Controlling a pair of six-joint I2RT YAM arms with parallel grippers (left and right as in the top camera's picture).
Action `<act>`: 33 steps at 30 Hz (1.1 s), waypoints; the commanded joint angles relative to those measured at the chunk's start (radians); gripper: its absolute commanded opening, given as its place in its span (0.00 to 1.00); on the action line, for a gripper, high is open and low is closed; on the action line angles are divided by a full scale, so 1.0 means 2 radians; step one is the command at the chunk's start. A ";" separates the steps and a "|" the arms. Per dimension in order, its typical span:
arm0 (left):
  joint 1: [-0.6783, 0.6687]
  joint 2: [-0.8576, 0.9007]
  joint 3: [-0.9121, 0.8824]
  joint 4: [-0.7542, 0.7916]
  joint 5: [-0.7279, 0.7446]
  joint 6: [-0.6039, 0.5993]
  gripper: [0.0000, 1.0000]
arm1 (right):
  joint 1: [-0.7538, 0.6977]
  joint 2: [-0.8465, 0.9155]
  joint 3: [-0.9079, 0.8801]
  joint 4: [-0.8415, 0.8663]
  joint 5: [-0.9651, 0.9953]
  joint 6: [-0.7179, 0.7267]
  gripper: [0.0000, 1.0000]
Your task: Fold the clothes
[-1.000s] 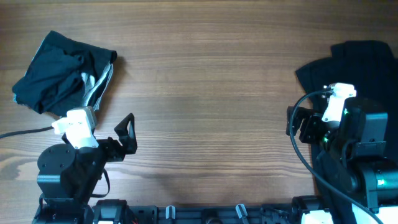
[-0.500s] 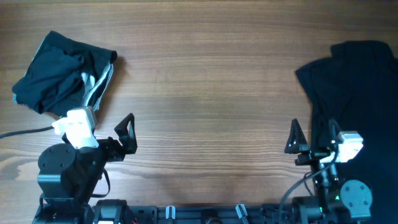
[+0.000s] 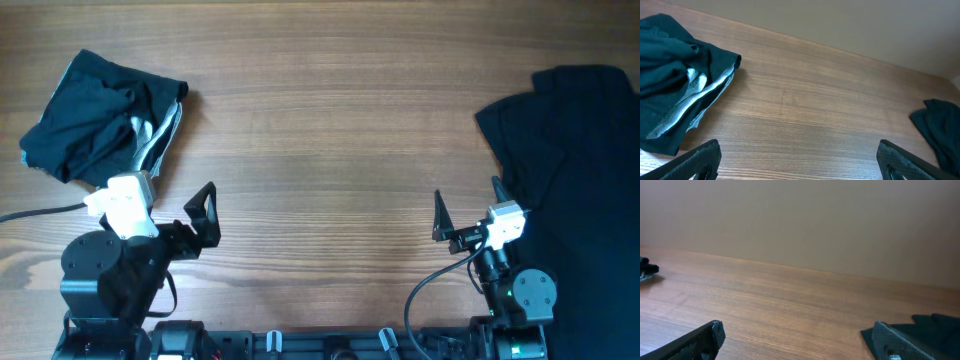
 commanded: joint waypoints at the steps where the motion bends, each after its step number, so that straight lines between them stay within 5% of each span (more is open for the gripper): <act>1: 0.003 -0.003 -0.003 0.001 -0.003 -0.001 1.00 | 0.001 -0.007 -0.007 0.002 0.011 -0.018 1.00; 29: 0.008 -0.008 -0.003 -0.019 -0.025 0.016 1.00 | 0.001 -0.006 -0.006 0.002 0.020 -0.020 1.00; 33: 0.040 -0.049 -0.071 -0.008 -0.021 0.018 1.00 | 0.001 -0.006 -0.006 0.002 0.020 -0.020 1.00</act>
